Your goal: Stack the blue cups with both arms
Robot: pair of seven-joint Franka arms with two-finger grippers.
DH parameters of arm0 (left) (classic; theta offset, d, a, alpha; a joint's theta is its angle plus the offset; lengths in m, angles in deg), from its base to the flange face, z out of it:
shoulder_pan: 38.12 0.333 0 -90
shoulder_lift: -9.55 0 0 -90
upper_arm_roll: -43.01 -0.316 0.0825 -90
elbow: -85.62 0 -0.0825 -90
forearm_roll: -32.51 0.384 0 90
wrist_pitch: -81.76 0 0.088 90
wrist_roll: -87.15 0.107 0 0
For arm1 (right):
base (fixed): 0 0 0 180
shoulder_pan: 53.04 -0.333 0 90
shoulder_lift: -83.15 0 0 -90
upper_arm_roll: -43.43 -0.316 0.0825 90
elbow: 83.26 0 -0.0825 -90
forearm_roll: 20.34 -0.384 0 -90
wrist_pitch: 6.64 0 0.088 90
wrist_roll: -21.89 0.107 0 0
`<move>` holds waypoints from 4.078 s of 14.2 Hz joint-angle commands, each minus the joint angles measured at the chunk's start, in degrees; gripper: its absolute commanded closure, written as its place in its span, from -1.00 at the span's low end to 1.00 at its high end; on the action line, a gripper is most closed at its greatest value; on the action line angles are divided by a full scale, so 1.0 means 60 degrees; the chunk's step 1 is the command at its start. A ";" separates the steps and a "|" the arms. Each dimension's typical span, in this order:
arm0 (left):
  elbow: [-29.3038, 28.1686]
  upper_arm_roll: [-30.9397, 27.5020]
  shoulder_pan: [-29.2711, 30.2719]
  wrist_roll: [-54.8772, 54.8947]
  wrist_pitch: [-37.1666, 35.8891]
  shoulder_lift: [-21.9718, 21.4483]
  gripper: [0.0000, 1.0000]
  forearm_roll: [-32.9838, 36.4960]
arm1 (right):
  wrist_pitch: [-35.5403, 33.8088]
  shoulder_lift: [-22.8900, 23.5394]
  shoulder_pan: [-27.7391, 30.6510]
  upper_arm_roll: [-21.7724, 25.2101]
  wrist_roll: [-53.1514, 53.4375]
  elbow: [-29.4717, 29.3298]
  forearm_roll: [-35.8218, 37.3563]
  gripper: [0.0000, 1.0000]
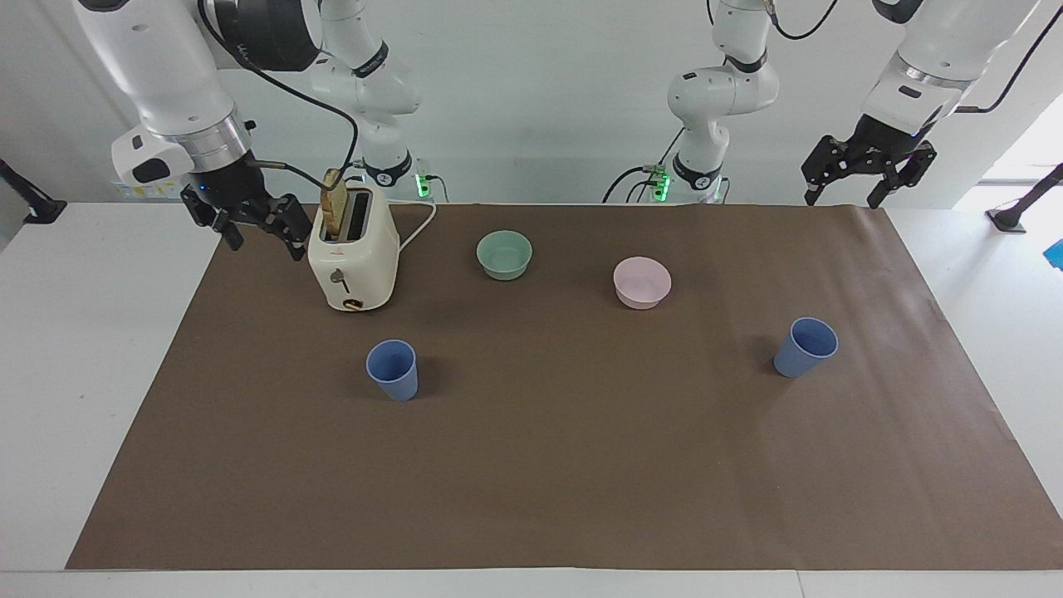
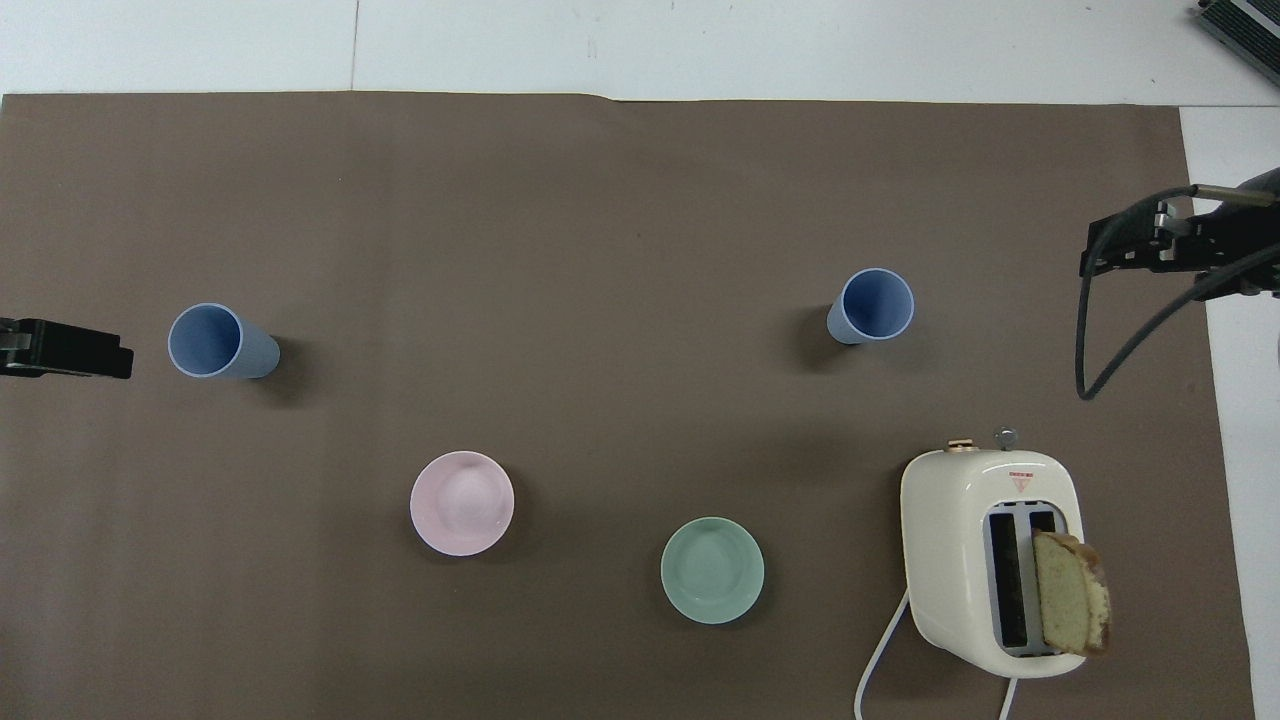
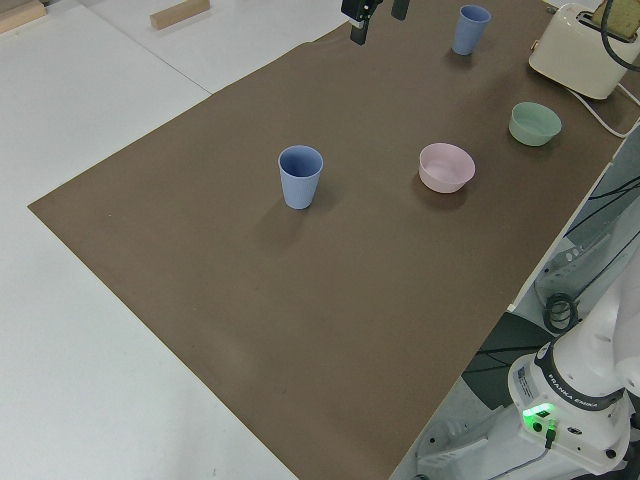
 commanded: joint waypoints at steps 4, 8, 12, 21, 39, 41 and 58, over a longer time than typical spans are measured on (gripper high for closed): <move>-0.0071 -0.0074 -0.0075 0.0083 -0.0085 -0.0111 -1.00 -0.0094 | 0.0048 -0.0161 0.0103 -0.0038 -0.0167 0.0170 -0.0036 -1.00; 0.0002 -0.0015 -0.0075 -0.0063 -0.0114 -0.0082 -1.00 -0.0094 | 0.0048 -0.0161 0.0103 -0.0038 -0.0167 0.0170 -0.0036 -1.00; -0.0041 -0.0015 -0.0075 -0.0034 -0.0114 -0.0097 -1.00 -0.0094 | 0.0048 -0.0161 0.0103 -0.0038 -0.0167 0.0170 -0.0036 -1.00; -0.0100 -0.0030 -0.0061 -0.0019 -0.0085 -0.0111 -1.00 -0.0094 | 0.0048 -0.0161 0.0103 -0.0053 -0.0167 0.0170 -0.0036 -1.00; -0.0129 -0.0030 0.0071 0.0025 0.0018 -0.0023 -1.00 -0.0094 | 0.0048 -0.0161 0.0103 -0.0038 -0.0167 0.0170 -0.0036 -1.00; -0.0129 -0.0030 0.0071 0.0010 0.0032 -0.0023 -1.00 -0.0094 | 0.0048 -0.0161 0.0103 -0.0038 -0.0167 0.0170 -0.0036 -1.00; -0.0889 -0.0103 0.1564 0.0069 0.3295 0.2261 -1.00 -0.0079 | 0.0048 -0.0161 0.0103 -0.0038 -0.0167 0.0170 -0.0022 -1.00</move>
